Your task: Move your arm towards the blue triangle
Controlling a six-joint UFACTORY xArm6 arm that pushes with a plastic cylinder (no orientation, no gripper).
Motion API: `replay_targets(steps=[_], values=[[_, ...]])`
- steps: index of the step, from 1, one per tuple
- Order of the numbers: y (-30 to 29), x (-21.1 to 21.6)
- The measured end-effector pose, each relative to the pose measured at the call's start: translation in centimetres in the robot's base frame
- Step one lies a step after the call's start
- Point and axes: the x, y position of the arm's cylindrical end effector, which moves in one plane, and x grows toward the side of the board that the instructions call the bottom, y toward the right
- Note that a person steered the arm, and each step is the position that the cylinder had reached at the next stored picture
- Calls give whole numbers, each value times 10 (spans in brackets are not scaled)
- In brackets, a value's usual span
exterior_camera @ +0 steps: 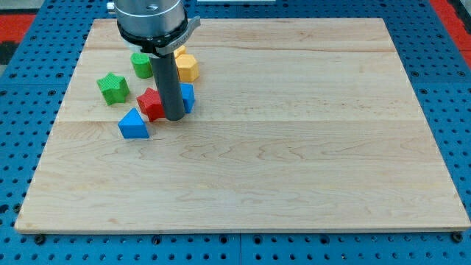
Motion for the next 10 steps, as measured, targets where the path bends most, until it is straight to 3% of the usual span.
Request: replay_targets(steps=[3,7,8,9,10], values=[[19,25],[140,37],[135,82],[73,132],[-59,131]])
